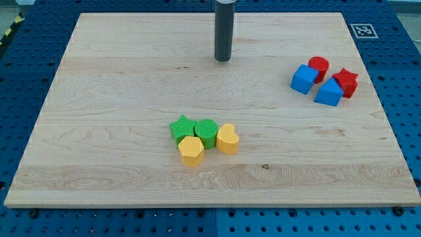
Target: Move the green star vertically to the green circle
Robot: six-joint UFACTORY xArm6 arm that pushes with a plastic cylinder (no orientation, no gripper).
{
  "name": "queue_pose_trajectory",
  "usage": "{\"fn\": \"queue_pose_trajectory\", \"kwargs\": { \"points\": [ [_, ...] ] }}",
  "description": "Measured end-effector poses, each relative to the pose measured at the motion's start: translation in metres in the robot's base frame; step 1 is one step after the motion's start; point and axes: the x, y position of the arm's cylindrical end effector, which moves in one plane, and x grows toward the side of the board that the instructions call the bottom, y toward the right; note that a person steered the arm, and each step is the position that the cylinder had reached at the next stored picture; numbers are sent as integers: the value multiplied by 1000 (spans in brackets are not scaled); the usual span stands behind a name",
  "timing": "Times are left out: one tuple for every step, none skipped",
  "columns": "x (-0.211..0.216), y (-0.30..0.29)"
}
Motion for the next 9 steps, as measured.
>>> {"fn": "queue_pose_trajectory", "kwargs": {
  "points": [
    [1,-18],
    [20,-106],
    [44,-160],
    [85,-176],
    [139,-176],
    [168,-175],
    [179,-163],
    [204,-115],
    [204,-115]
  ]
}}
